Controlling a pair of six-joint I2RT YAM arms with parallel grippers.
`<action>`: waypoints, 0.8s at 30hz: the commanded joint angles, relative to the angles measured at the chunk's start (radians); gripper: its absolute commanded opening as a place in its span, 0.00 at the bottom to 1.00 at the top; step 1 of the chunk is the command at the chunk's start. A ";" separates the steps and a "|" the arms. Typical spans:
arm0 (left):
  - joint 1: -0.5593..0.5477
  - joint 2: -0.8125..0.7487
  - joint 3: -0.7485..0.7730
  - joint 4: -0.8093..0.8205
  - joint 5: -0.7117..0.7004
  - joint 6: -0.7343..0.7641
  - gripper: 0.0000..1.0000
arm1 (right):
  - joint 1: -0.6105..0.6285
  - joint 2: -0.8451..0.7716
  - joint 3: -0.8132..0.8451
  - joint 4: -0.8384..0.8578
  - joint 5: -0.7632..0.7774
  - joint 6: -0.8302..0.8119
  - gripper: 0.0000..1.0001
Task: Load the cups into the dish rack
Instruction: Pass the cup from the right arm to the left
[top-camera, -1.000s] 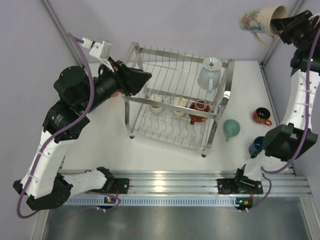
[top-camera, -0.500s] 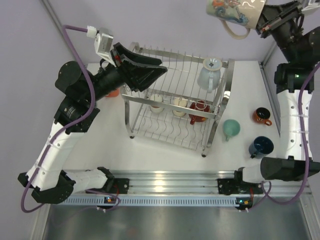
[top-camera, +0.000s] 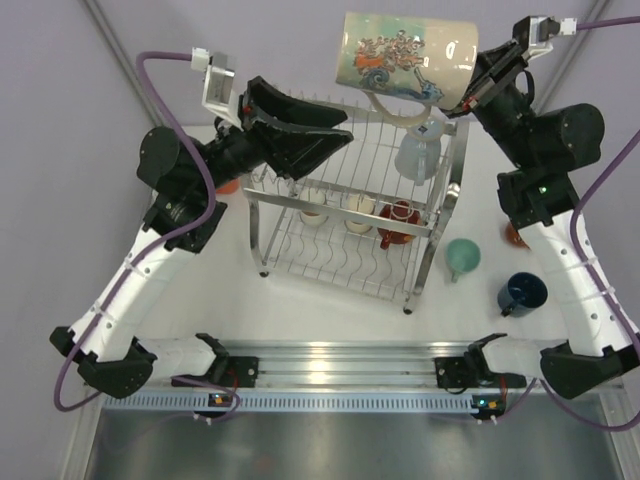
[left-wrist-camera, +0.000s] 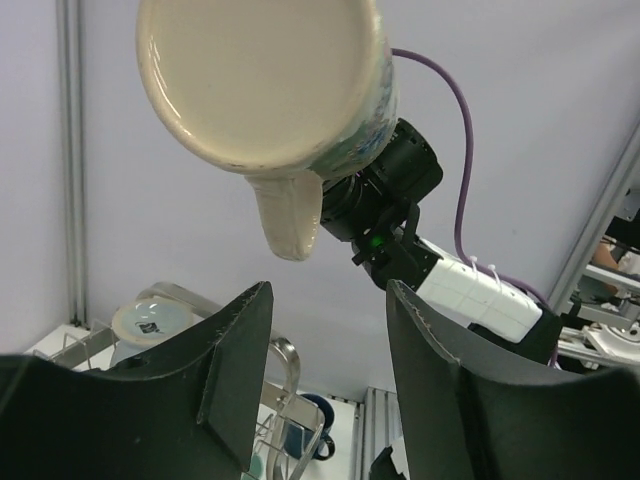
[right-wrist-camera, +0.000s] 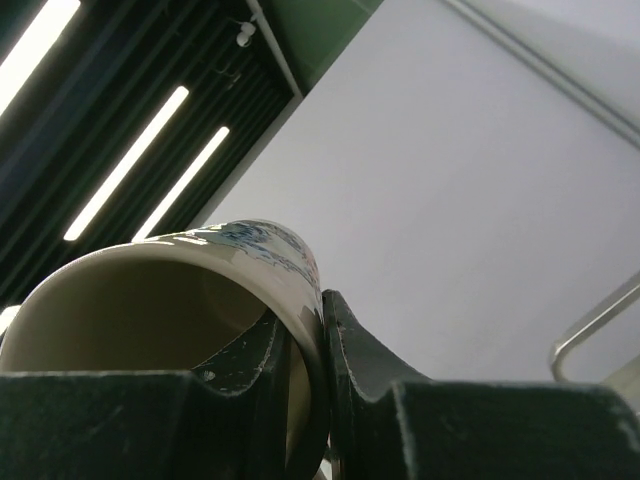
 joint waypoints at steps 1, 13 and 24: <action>0.003 0.035 0.016 0.137 0.076 -0.040 0.55 | 0.069 -0.026 0.017 0.204 0.111 0.087 0.00; -0.002 0.126 0.026 0.310 0.145 -0.159 0.56 | 0.191 -0.003 -0.017 0.216 0.151 0.047 0.00; -0.006 0.129 0.023 0.318 0.148 -0.164 0.56 | 0.223 0.024 -0.002 0.190 0.160 0.021 0.00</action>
